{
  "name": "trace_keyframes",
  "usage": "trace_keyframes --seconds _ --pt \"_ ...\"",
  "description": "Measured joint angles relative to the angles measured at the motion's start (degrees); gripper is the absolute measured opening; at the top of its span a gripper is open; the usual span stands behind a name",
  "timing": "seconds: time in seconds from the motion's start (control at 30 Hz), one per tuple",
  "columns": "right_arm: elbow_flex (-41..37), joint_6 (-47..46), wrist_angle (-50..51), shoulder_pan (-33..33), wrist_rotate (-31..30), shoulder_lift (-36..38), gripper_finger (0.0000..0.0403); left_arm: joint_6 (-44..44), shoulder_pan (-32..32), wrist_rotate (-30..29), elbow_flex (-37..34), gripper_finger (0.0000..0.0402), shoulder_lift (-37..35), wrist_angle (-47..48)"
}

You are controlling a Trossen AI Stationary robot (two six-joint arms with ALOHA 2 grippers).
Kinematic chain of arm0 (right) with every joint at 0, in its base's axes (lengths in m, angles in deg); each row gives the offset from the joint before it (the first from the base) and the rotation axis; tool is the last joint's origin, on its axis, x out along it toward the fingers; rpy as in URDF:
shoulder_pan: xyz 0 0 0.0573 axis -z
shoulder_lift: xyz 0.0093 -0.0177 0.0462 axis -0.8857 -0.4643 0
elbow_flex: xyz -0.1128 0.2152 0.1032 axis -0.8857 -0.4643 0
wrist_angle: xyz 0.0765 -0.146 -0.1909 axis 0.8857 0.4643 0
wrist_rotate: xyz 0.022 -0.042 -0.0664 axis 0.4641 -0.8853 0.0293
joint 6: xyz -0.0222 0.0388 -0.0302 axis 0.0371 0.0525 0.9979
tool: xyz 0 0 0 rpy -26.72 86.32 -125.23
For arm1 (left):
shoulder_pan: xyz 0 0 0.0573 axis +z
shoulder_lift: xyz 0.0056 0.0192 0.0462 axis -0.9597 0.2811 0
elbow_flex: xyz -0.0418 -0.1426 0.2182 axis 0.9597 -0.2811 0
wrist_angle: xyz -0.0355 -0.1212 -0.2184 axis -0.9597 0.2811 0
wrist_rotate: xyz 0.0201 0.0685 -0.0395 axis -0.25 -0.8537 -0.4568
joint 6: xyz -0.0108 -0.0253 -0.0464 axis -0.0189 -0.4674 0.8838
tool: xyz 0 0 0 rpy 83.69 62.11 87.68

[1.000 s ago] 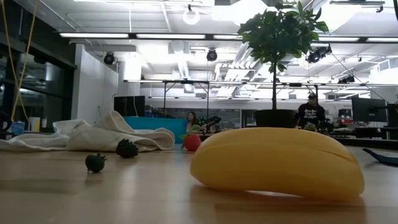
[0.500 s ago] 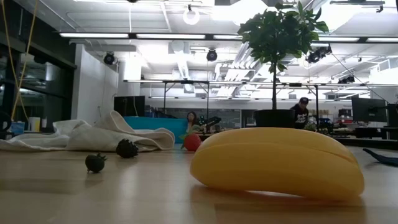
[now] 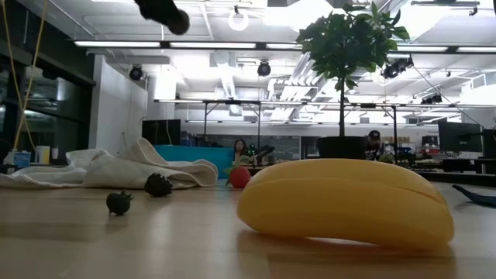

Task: Pick and placing Produce into tupperware
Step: Put the brown kiwi into the blue bin

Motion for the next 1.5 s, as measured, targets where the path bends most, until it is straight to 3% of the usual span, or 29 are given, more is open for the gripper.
trace_keyframes --seconds 0.17,0.4,0.83,1.5 --pt "0.00 0.02 -0.02 -0.50 -0.47 -0.02 0.0293 -0.12 8.46 7.14 0.18 0.0308 3.99 0.05" --pt "0.00 0.04 0.12 -1.15 -1.89 -0.02 0.0293 1.82 14.81 9.53 0.16 0.0308 11.53 0.04" --pt "0.00 -0.03 0.17 -1.20 -1.90 -0.04 0.0293 11.66 14.95 7.12 0.11 0.0308 24.96 -4.61" --pt "0.00 -0.01 1.95 -1.20 -1.44 -0.04 0.0293 23.37 14.95 5.44 0.11 0.0308 34.83 -8.21"
